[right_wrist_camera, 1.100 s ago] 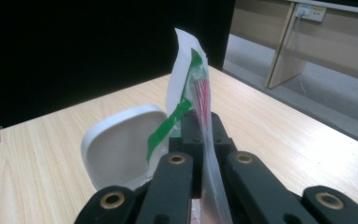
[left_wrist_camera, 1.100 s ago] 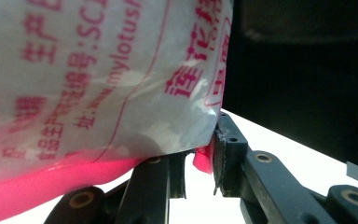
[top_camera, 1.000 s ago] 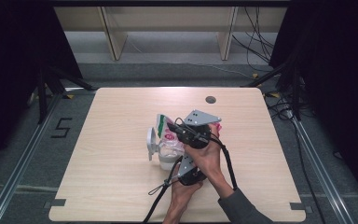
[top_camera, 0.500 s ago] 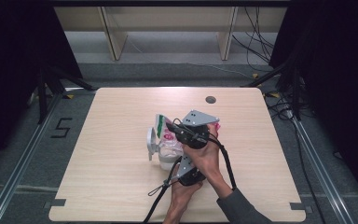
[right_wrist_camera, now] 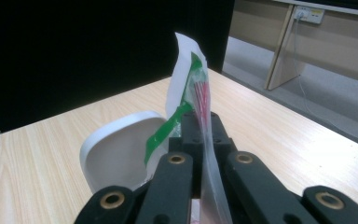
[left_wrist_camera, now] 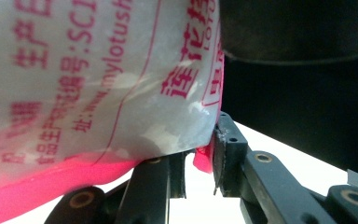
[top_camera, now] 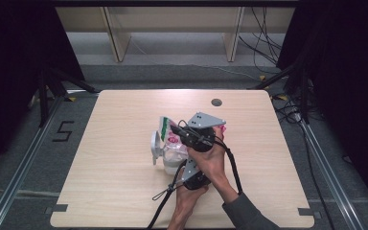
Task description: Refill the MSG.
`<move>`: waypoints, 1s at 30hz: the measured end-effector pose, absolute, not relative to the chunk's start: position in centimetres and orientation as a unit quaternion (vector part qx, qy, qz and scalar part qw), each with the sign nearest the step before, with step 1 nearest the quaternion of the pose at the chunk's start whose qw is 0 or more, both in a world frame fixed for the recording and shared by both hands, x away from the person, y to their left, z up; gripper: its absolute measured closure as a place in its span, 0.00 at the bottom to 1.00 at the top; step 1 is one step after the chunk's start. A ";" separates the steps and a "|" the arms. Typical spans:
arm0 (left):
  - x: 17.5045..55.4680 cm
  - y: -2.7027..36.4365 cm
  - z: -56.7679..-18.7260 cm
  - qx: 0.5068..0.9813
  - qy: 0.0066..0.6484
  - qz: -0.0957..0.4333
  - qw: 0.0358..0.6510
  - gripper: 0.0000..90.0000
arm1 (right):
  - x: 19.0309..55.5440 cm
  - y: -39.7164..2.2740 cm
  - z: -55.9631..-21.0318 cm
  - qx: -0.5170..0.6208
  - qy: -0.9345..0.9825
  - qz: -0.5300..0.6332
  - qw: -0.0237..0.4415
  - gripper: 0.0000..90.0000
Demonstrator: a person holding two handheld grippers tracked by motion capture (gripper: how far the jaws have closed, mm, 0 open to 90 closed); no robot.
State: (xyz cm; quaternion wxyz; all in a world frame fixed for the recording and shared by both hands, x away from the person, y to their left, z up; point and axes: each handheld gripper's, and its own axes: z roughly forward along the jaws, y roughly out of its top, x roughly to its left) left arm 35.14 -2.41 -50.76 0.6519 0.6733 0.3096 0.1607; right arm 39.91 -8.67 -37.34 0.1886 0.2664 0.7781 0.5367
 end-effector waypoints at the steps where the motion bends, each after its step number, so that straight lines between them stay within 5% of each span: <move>1: 35.1 -2.4 -50.7 0.674 0.311 0.161 0.651 0.85 | 39.8 -8.7 -37.3 0.271 0.779 0.534 0.186 1.00; 30: 35.1 -2.1 -50.7 0.674 0.307 0.163 0.652 0.85 | 39.3 -8.2 -37.2 0.263 0.782 0.532 0.190 1.00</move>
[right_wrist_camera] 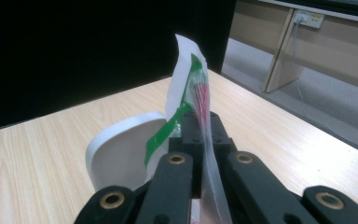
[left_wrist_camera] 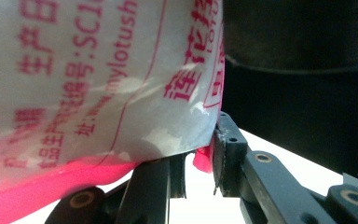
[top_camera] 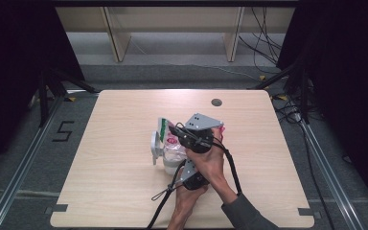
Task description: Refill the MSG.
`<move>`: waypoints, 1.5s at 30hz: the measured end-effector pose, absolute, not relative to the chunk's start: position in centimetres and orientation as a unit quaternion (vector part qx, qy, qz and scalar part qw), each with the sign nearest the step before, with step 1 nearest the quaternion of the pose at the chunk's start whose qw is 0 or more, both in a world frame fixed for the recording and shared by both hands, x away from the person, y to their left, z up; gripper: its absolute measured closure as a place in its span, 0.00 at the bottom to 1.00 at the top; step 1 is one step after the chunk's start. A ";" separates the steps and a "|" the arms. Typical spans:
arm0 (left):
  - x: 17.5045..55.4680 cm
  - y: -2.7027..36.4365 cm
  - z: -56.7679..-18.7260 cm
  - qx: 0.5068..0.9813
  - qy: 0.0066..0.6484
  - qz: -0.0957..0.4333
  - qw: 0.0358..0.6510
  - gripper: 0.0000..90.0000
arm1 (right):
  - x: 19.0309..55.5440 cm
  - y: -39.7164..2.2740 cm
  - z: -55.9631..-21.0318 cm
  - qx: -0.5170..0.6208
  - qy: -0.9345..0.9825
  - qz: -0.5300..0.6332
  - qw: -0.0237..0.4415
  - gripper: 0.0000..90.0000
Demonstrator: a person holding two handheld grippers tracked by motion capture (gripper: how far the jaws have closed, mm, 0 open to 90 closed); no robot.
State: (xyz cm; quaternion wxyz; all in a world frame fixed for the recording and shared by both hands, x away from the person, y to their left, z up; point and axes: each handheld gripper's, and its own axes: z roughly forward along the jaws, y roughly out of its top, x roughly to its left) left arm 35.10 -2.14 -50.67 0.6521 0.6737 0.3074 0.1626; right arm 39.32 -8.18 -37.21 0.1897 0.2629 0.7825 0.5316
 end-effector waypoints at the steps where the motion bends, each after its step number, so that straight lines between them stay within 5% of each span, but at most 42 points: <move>1: 35.1 -2.2 -50.7 0.670 0.307 0.161 0.657 0.85 | 39.4 -8.2 -37.2 0.257 0.780 0.534 0.203 1.00; 45: 35.0 -2.2 -50.6 0.671 0.304 0.159 0.657 0.85 | 39.7 -8.1 -37.5 0.248 0.788 0.528 0.196 1.00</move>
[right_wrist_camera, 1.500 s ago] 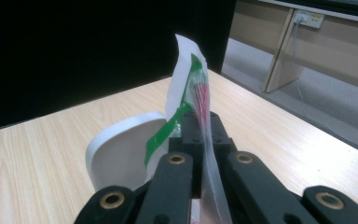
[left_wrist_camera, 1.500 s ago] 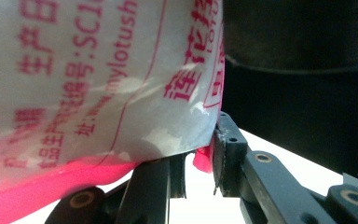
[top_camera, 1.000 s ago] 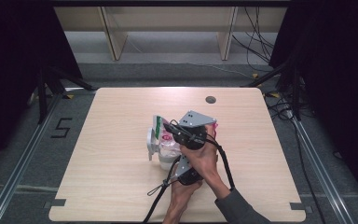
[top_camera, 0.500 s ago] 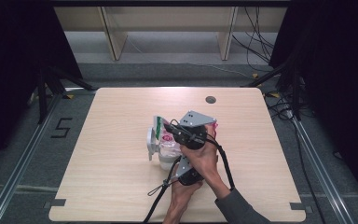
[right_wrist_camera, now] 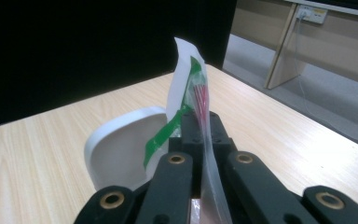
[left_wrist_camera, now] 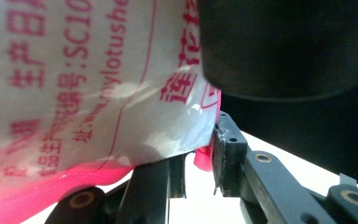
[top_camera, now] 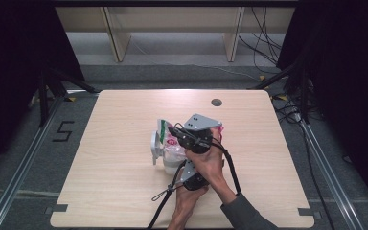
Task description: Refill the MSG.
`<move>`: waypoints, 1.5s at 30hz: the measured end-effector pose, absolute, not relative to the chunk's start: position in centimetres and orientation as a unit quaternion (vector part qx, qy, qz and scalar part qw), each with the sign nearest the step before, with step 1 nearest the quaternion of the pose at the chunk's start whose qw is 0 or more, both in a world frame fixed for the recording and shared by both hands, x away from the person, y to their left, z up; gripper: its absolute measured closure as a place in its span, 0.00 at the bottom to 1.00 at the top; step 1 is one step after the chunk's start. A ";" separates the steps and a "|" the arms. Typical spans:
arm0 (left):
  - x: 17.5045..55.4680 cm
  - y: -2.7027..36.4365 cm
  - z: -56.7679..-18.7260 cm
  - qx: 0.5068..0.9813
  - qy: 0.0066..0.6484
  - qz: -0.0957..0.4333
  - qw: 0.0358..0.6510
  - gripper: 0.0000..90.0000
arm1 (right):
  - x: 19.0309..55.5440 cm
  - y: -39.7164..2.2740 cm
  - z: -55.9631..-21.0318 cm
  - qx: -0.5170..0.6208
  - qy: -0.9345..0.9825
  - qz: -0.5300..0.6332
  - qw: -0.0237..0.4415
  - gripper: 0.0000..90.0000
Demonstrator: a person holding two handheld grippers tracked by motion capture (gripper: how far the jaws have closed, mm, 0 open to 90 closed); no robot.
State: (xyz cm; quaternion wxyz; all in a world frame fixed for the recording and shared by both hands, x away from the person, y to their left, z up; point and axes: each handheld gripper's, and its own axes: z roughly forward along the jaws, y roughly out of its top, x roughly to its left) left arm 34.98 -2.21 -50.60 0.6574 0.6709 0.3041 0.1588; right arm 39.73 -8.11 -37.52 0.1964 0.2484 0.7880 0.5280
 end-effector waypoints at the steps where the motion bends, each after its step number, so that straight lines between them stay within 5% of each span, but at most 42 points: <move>1: 35.0 -2.2 -50.6 0.671 0.303 0.160 0.658 0.85 | 39.5 -8.0 -37.5 0.265 0.782 0.531 0.191 1.00; 45: 34.9 -2.2 -50.7 0.666 0.310 0.156 0.660 0.85 | 39.7 -7.8 -37.6 0.247 0.789 0.526 0.200 1.00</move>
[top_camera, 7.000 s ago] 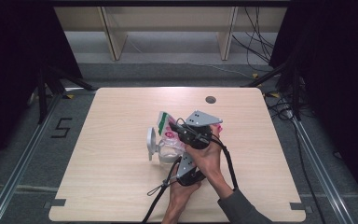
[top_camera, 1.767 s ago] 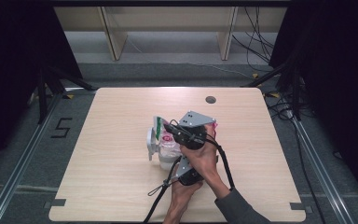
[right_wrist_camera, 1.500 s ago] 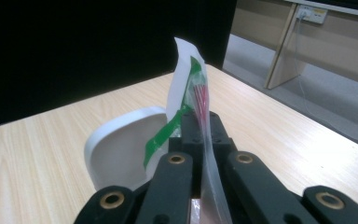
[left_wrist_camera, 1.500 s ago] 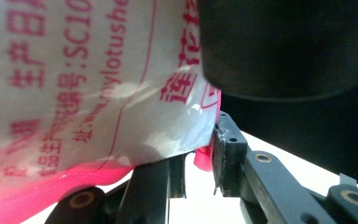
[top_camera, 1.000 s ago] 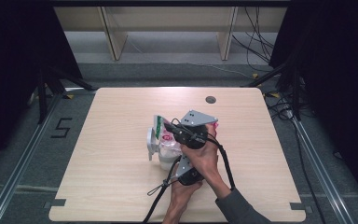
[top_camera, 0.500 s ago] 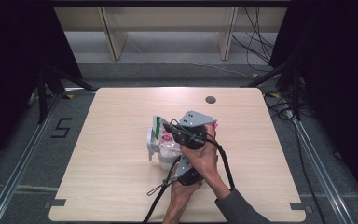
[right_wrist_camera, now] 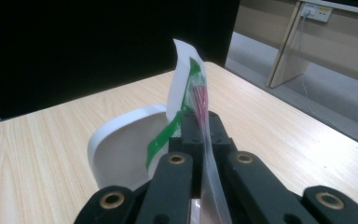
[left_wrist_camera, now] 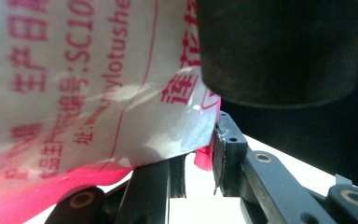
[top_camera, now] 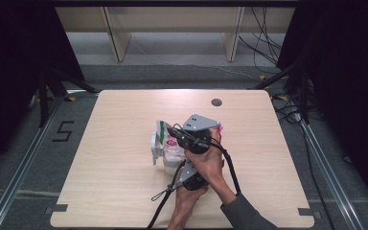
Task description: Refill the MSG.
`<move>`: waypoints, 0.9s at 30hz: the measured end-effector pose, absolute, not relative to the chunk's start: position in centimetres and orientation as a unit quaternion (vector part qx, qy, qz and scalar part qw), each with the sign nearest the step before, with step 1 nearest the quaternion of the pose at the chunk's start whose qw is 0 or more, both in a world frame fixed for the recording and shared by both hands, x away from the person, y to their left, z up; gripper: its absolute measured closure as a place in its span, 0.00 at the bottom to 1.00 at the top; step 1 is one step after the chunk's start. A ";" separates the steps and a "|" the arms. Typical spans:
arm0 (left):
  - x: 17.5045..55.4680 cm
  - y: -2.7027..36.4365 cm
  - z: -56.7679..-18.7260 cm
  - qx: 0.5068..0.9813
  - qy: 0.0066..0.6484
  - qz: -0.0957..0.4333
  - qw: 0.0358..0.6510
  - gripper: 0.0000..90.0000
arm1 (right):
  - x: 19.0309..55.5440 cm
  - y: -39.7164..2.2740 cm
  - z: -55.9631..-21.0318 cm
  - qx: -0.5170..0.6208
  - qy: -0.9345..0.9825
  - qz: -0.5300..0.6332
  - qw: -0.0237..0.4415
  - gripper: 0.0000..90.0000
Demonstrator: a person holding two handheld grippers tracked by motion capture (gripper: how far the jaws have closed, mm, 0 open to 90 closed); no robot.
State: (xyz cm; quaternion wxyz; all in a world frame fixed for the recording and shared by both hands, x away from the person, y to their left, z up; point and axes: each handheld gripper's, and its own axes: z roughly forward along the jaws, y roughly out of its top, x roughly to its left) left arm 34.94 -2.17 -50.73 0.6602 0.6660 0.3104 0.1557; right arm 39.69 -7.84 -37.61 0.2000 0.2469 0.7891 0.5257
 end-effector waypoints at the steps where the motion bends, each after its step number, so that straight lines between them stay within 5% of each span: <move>1: 35.0 -2.1 -50.7 0.669 0.309 0.157 0.658 0.85 | 39.5 -7.9 -37.5 0.254 0.787 0.527 0.195 1.00; 4: 35.0 -1.9 -50.6 0.672 0.307 0.159 0.655 0.85 | 39.6 -7.9 -37.3 0.245 0.789 0.528 0.196 1.00; 6: 34.7 -2.8 -50.8 0.656 0.310 0.108 0.680 0.85 | 39.8 -7.8 -37.8 0.245 0.793 0.523 0.195 1.00; 7: 35.0 -2.3 -50.8 0.681 0.299 0.127 0.657 0.85 | 39.8 -7.8 -37.9 0.247 0.792 0.523 0.194 1.00; 27: 35.0 -2.5 -50.8 0.671 0.298 0.125 0.667 0.85 | 39.8 -8.2 -37.4 0.257 0.787 0.534 0.171 1.00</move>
